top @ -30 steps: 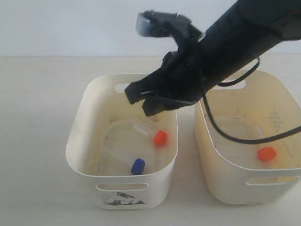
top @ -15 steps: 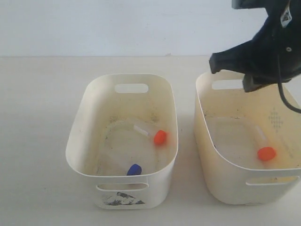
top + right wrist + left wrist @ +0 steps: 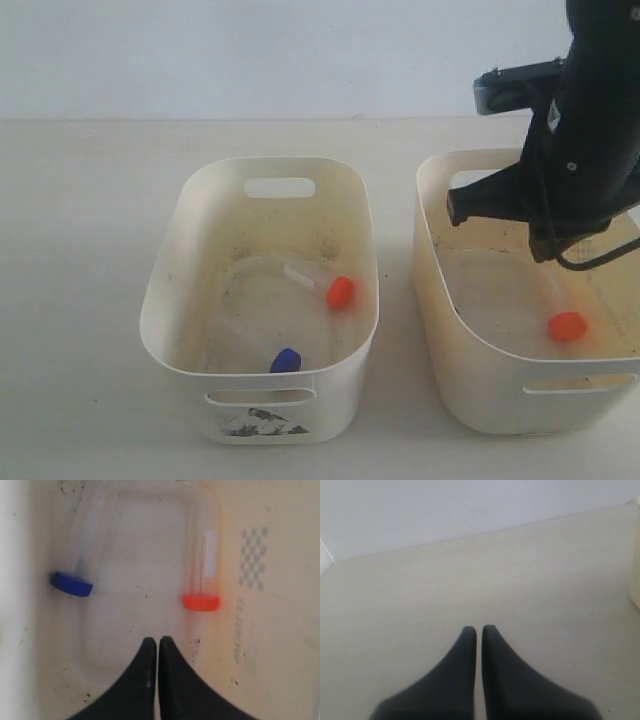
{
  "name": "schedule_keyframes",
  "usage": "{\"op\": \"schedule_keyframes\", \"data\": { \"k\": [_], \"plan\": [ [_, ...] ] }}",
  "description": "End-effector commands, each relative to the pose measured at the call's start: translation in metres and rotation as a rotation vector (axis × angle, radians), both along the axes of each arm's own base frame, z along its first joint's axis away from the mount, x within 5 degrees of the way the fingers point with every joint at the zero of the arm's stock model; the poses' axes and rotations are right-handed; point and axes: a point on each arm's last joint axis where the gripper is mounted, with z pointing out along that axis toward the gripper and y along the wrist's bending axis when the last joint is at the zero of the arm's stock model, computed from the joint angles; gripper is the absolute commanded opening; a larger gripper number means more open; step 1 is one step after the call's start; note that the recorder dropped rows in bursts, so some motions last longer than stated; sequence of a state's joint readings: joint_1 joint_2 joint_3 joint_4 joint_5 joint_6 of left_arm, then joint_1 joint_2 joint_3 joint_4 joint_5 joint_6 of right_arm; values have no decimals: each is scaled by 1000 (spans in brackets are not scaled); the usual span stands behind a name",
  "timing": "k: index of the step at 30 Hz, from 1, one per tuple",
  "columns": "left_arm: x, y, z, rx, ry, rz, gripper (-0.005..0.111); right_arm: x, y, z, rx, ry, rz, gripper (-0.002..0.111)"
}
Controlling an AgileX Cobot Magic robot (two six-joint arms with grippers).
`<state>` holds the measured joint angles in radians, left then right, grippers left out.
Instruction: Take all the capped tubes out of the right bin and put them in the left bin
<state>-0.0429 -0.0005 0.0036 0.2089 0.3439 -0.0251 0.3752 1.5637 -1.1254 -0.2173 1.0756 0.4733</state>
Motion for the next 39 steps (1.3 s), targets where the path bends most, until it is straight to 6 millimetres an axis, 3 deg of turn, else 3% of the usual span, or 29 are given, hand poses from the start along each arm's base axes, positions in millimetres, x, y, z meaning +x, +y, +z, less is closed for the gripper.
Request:
{"op": "schedule_keyframes", "data": {
  "k": [1,7,12,20,39],
  "plan": [
    [0,0,2,-13,-7,0,4,10,-6,-15,9,47,2,0],
    [0,0,2,-13,-7,0,4,19,-15,-24,118,77,-8,0],
    [0,0,2,-13,-7,0,4,21,-15,-27,118,77,-8,0],
    [0,0,2,-13,-7,0,4,27,-14,-53,95,165,-3,0],
    [0,0,2,-13,-7,0,4,37,-6,-86,130,229,89,0]
  ]
}}
